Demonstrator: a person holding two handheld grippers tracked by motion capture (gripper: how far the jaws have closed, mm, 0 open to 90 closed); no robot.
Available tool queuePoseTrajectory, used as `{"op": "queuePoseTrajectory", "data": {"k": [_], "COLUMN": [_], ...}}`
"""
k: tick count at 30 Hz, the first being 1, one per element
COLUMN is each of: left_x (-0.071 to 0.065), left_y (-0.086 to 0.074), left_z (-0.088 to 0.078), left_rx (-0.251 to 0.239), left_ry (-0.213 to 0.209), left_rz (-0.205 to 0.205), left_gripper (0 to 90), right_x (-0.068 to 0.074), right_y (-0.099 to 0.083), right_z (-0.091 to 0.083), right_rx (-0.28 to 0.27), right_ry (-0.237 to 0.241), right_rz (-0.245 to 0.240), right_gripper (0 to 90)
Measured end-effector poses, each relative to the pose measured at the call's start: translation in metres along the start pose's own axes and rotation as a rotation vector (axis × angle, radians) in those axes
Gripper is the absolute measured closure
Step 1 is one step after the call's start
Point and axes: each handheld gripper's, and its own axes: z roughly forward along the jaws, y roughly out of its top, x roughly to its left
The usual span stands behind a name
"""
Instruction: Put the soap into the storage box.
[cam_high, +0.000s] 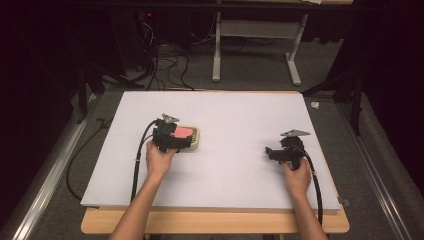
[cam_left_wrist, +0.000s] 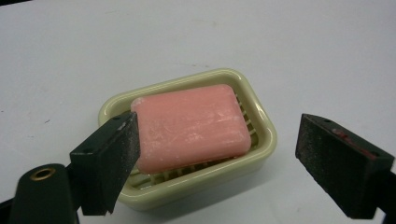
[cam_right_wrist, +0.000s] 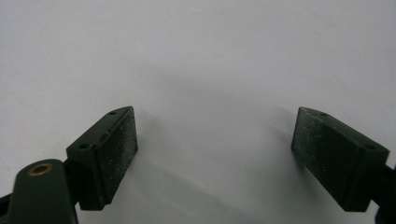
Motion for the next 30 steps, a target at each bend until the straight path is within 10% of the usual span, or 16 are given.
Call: {"op": "queuePoseTrajectory", "data": {"k": [30], "left_x": [0.001], "left_y": [-0.016], "left_z": [-0.030], "left_rx": [-0.067], "left_ry": [-0.046], "left_rz": [-0.005], "left_gripper": [14.9], "right_x": [0.000], "right_y": [0.000], "right_z": [0.000], "right_rx": [0.001], "right_ry": [0.001], "right_rz": [-0.001], "right_gripper": [14.9]}}
